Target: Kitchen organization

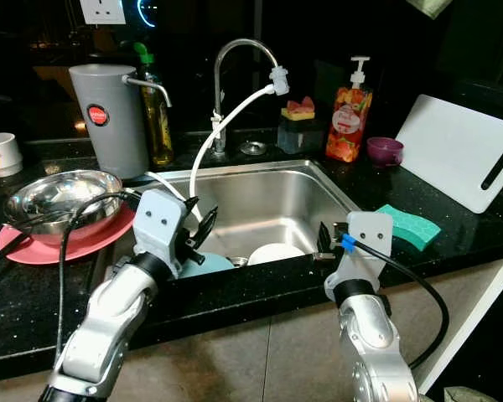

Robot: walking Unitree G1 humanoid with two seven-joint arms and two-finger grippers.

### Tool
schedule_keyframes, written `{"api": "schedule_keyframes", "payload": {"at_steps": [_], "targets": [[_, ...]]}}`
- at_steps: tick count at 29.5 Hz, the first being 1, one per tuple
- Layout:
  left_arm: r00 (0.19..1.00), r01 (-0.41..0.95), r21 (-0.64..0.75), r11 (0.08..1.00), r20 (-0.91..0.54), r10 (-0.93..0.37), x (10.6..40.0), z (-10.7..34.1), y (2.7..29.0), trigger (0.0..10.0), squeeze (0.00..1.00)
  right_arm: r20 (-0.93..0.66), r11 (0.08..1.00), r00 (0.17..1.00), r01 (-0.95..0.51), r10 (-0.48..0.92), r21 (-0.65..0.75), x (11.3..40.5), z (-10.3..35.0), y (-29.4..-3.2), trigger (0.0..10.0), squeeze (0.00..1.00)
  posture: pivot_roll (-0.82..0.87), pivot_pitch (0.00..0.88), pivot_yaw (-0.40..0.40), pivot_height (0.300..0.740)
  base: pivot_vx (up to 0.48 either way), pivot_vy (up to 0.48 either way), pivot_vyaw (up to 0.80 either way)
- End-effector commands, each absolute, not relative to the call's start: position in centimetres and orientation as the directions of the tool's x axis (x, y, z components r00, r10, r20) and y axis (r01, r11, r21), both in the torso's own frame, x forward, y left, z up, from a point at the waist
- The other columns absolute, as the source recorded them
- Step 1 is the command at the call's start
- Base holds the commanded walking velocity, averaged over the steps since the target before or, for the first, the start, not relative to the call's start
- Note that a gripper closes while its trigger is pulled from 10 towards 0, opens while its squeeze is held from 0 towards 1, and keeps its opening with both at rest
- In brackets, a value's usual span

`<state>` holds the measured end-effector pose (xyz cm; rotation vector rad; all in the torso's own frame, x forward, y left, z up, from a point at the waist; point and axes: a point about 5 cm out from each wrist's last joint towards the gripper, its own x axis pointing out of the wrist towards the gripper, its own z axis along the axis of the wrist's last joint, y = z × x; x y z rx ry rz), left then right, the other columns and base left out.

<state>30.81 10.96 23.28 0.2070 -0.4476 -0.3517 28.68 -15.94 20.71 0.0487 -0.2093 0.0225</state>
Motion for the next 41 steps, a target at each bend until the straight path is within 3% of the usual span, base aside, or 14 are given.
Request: {"api": "schedule_keyframes", "payload": {"at_steps": [1, 41], "targets": [[0.840, 0.288, 0.278, 0.916, 0.385, -0.381, 30.97, 23.27, 10.67, 10.0, 0.00, 0.200, 0.999, 0.980, -0.026, 0.016, 0.048, 28.85, 20.50, -15.89, 10.0, 0.00, 0.03, 0.038, -0.056, 0.740, 0.000, 0.000, 0.00], [0.839, 0.290, 0.277, 0.916, 0.388, -0.383, 31.05, 23.40, 10.49, 10.0, 0.00, 0.197, 0.998, 0.980, -0.027, 0.016, 0.051, 28.89, 20.44, -15.80, 10.0, 0.00, 0.04, 0.037, -0.060, 0.740, 0.000, 0.000, 0.00]]}}
